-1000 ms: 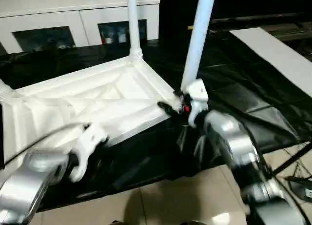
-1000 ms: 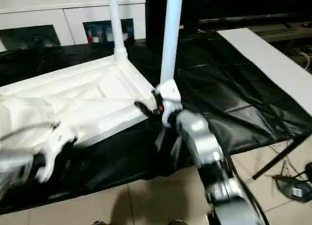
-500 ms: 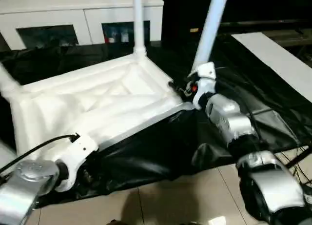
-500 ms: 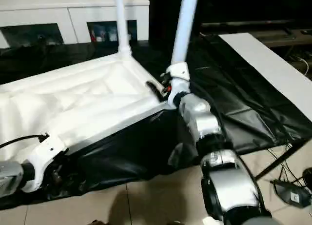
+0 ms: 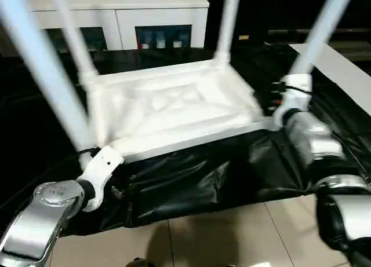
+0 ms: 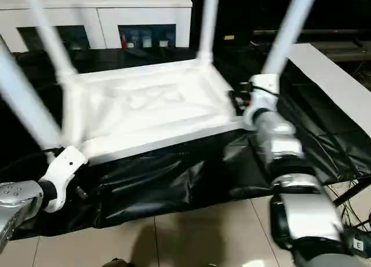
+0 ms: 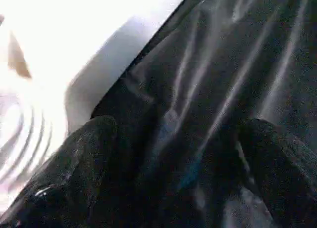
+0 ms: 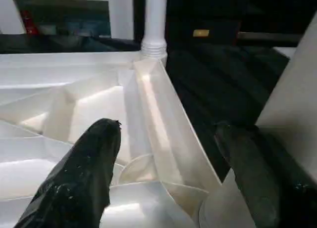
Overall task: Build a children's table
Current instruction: Rotate table base
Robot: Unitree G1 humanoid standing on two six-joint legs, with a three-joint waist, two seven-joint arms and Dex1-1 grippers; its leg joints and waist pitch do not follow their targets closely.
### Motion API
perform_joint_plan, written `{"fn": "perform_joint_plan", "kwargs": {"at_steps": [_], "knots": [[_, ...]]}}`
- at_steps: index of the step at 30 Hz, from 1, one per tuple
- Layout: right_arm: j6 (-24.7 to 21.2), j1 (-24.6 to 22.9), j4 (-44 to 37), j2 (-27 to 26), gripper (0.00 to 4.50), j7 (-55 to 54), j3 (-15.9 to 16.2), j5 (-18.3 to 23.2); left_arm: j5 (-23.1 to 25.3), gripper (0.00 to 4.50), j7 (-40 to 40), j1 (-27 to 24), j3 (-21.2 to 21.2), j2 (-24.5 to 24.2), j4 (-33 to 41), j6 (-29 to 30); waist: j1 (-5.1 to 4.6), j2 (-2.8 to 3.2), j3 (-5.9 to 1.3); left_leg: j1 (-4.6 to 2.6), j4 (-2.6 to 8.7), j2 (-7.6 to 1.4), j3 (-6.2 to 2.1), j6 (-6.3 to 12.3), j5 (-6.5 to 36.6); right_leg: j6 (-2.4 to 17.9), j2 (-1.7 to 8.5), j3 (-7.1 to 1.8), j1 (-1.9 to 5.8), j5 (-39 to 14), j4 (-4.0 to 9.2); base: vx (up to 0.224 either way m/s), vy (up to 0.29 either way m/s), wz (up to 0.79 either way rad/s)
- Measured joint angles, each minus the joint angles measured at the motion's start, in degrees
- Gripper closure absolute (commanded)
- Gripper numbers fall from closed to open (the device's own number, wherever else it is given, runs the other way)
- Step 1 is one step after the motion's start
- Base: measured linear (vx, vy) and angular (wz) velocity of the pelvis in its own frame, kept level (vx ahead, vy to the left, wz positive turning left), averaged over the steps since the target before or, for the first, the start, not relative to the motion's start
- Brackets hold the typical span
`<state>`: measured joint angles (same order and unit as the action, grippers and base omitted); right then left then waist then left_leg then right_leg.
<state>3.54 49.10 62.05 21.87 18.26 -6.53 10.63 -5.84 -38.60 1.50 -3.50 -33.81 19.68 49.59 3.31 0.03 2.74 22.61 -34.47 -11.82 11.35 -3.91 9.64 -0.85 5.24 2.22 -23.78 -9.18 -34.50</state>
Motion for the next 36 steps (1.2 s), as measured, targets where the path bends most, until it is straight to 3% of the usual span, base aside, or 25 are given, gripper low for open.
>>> {"fn": "perform_joint_plan", "kwargs": {"at_steps": [5, 7, 13, 17, 23, 29, 33, 36], "knots": [[1.78, 0.38, -1.11, -0.92, 0.96, 6.72, 0.25, -0.15, -4.15, 0.03, -6.33, -6.25, 3.43, -4.90, 0.71, -4.38, -1.66, -0.08, -0.02, -0.08, 0.01, -0.07, -0.16, 0.00, 0.01, -0.21, -0.10, 0.13, -0.28, -0.14, -0.29, 0.000, 0.000, 0.00], [2.52, 0.00, -1.82, -2.82, 0.96, 8.72, 1.12, -0.24, -7.03, 0.03, -8.72, -7.98, 8.27, -3.43, -0.24, -6.60, -1.94, -0.09, -0.01, -0.15, 0.03, -0.09, -0.16, -0.01, 0.01, -0.21, -0.15, 0.12, -0.37, -0.17, -0.40, 0.000, 0.000, 0.00], [3.58, -2.32, -3.97, -6.78, 0.96, 11.03, 3.69, -0.29, -10.87, 0.03, -9.99, -9.97, 16.92, -1.22, -4.66, -12.65, -1.15, -0.41, 0.05, -0.27, 0.02, -0.11, -0.23, -0.03, 0.01, -0.20, -0.15, 0.06, -0.26, -0.17, -0.45, 0.000, 0.000, 0.00], [3.11, -8.37, -11.63, -10.11, 0.96, 10.92, 4.37, 0.21, -14.49, 0.03, -8.97, -9.88, 22.97, 1.73, -6.97, -18.54, -0.73, -0.98, -0.08, -0.30, 0.00, -0.04, -0.18, -0.03, 0.01, -0.22, -0.07, -0.03, -0.15, -0.18, -0.39, 0.000, 0.000, 0.00], [1.25, -17.36, -22.77, -11.66, 0.96, 11.02, 4.66, 1.90, -16.98, 0.03, -8.17, -8.41, 27.16, 5.31, -8.87, -26.67, -0.51, -1.71, -0.29, -0.49, 0.03, -0.06, -0.19, -0.03, 0.01, -0.56, -0.10, -0.06, -0.08, -0.39, -0.43, 0.000, 0.000, 0.00], [-6.54, -28.20, -37.79, -11.04, 0.43, 17.24, 6.60, 6.26, -19.36, 0.00, -7.80, -8.26, 28.36, 7.51, -9.60, -30.18, -0.69, -1.85, -0.31, -0.53, 0.09, -0.06, -0.19, -0.03, 0.01, -0.62, -0.11, -0.08, -0.11, -0.42, -0.41, 0.000, 0.000, 0.00], [-9.82, -31.81, -42.58, -9.14, 0.17, 17.88, 7.20, 6.63, -20.29, 0.00, -6.47, -6.49, 28.38, 8.76, -9.67, -31.21, -0.66, -2.12, -0.32, -0.56, 0.10, -0.06, -0.21, -0.03, 0.01, -0.63, -0.12, -0.07, -0.12, -0.43, -0.40, 0.000, 0.000, 0.00], [-10.78, -31.88, -42.75, -10.08, 0.03, 14.03, 6.96, 4.93, -19.90, 0.00, -4.87, -4.04, 27.81, 9.66, -10.22, -32.83, -0.73, -2.17, -0.31, -0.57, 0.10, -0.05, -0.23, -0.04, 0.01, -0.64, -0.10, -0.04, -0.14, -0.43, -0.38, 0.000, 0.000, 0.00]]}}
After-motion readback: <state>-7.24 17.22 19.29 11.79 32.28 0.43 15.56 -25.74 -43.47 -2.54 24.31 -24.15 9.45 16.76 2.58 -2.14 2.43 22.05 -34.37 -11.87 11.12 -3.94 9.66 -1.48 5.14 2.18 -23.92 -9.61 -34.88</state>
